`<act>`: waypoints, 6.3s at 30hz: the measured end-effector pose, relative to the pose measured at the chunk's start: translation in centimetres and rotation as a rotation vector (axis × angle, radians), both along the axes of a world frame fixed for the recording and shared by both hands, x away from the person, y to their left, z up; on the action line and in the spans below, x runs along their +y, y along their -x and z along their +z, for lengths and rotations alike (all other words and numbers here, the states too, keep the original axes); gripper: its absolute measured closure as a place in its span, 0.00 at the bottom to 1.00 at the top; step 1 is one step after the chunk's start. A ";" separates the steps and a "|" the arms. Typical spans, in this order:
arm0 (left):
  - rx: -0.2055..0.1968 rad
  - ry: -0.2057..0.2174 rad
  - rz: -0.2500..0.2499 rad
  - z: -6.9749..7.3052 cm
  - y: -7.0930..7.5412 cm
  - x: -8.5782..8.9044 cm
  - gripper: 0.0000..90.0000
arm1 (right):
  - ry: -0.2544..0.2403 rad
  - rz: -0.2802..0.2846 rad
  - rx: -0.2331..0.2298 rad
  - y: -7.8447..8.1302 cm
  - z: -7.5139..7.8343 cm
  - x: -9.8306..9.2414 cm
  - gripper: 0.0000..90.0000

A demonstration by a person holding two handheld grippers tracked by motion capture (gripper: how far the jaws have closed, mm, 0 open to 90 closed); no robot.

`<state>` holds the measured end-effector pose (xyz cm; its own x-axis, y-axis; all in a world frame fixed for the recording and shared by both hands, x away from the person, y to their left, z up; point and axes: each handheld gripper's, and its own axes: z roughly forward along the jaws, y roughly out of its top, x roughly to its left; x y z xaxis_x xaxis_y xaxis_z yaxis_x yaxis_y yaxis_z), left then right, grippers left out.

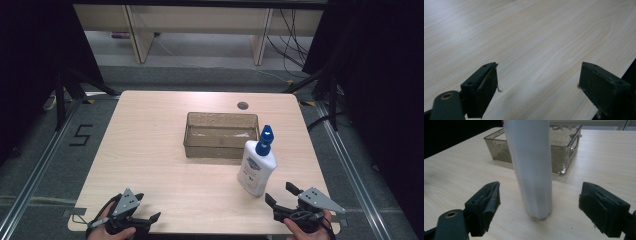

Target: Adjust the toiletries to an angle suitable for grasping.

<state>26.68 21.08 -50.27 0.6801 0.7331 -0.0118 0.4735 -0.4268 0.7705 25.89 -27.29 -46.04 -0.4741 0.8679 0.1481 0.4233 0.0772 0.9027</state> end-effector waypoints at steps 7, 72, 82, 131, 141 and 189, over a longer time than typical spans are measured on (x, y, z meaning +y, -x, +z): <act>0.001 -0.001 -0.004 0.0 0.0 0.0 0.17 | 0.024 0.016 -0.052 0.1 0.6 0.2 0.18; 0.013 0.015 0.014 -0.4 -0.3 0.0 0.17 | 0.025 0.078 -0.226 -3.6 9.6 1.9 0.17; 0.013 0.014 0.014 -0.4 -0.3 0.0 0.17 | 0.032 0.106 -0.239 -4.4 10.5 2.7 0.20; 0.007 0.001 0.012 -0.3 -0.3 0.0 0.17 | 0.009 0.129 -0.272 -7.4 10.3 4.2 0.67; 0.007 0.003 0.011 -0.4 -0.3 0.0 0.17 | -0.004 0.093 -0.273 -7.0 10.3 4.5 0.70; 0.015 0.012 0.009 -0.4 -0.3 0.0 0.17 | -0.065 0.134 -0.299 -9.0 15.4 5.9 0.73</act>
<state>27.01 21.13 -50.63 0.6734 0.7387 -0.0308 0.4890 -0.4138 0.7679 34.87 -21.38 -30.61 -0.6141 0.7883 0.0383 0.1288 0.0522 0.9903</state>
